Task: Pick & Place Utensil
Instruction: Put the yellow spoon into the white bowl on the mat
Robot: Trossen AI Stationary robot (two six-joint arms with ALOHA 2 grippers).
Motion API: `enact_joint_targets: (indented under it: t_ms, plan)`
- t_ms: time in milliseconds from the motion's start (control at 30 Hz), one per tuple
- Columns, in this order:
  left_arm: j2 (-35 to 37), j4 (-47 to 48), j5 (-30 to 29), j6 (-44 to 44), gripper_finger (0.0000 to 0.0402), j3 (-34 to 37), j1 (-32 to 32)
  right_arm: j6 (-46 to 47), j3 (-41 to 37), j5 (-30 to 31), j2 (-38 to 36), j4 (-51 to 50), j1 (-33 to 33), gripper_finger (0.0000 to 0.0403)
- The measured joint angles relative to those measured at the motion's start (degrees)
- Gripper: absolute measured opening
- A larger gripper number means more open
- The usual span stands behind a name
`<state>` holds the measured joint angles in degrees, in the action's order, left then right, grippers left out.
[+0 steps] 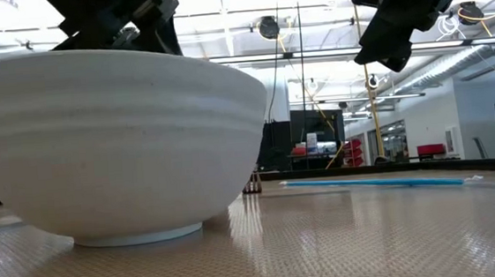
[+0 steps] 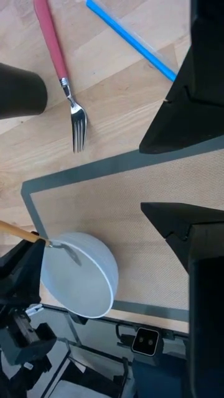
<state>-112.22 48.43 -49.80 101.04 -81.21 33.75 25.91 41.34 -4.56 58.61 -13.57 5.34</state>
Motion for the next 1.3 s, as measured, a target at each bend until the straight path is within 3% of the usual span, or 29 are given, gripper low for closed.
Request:
enact_joint_targets:
  t_ms: [700, 933, 1300]
  plan:
    - [-1.97, 0.65, 1.76, 3.34, 0.0045, 0.0, 0.62, -0.02, -0.02, 0.0, 0.0, -0.03, 0.0, 0.0132]
    - [-1.97, 1.05, 3.65, 4.96, 0.0096, 0.0, 0.38, -0.02, -0.02, 0.0, 0.0, -0.02, 0.0, 0.0132]
    - [-1.96, 0.86, 3.23, 4.96, 0.0041, 0.0, 0.83, -0.02, -0.02, 0.0, 0.0, -0.02, 0.0, 0.0132]
